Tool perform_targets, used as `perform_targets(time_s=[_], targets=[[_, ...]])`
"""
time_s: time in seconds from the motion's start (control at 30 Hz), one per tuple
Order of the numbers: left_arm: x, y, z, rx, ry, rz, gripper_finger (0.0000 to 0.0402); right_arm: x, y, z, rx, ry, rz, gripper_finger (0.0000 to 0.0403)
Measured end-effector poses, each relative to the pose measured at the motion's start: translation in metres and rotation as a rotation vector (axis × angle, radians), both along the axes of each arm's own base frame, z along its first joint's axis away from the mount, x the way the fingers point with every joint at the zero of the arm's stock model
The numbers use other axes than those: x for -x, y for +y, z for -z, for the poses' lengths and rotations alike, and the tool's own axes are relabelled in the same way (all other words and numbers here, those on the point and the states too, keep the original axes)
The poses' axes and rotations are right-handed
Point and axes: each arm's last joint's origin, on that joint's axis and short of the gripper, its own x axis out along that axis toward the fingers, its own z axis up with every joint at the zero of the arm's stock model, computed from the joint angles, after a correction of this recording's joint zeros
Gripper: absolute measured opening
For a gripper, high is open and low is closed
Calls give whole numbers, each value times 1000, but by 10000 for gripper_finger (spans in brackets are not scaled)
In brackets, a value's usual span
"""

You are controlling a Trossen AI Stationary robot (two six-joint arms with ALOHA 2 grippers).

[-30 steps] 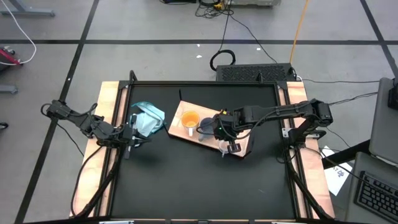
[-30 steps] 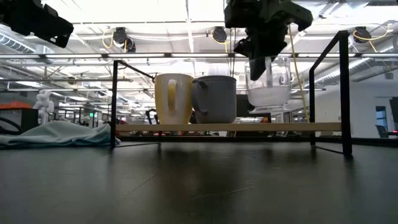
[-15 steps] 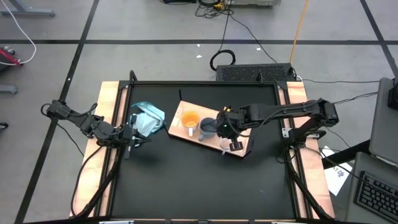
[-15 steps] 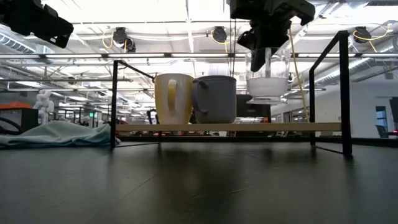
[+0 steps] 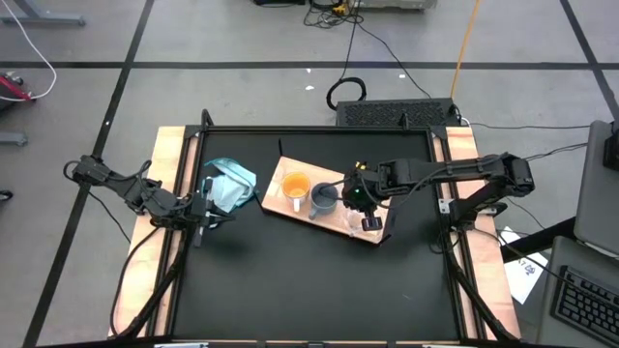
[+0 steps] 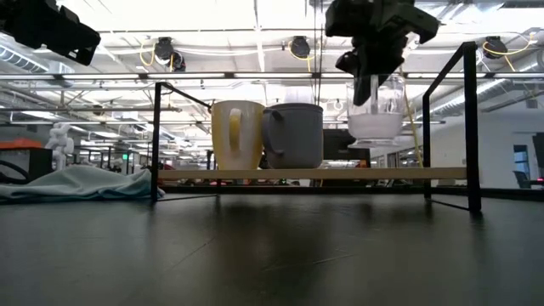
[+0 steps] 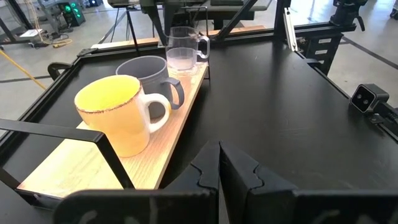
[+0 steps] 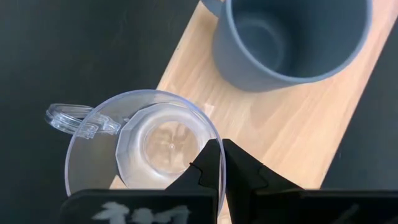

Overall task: Stack small to large cups/mugs on shelf
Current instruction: Put the transparent cup on the shelf

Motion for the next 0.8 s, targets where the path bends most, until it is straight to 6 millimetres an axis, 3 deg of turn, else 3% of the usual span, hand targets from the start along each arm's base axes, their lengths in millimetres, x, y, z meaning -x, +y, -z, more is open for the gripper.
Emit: perform_targets(time_s=[0.8], targets=[[0, 0, 0, 0, 0, 0, 12, 4, 0, 24, -12, 32, 11, 0]])
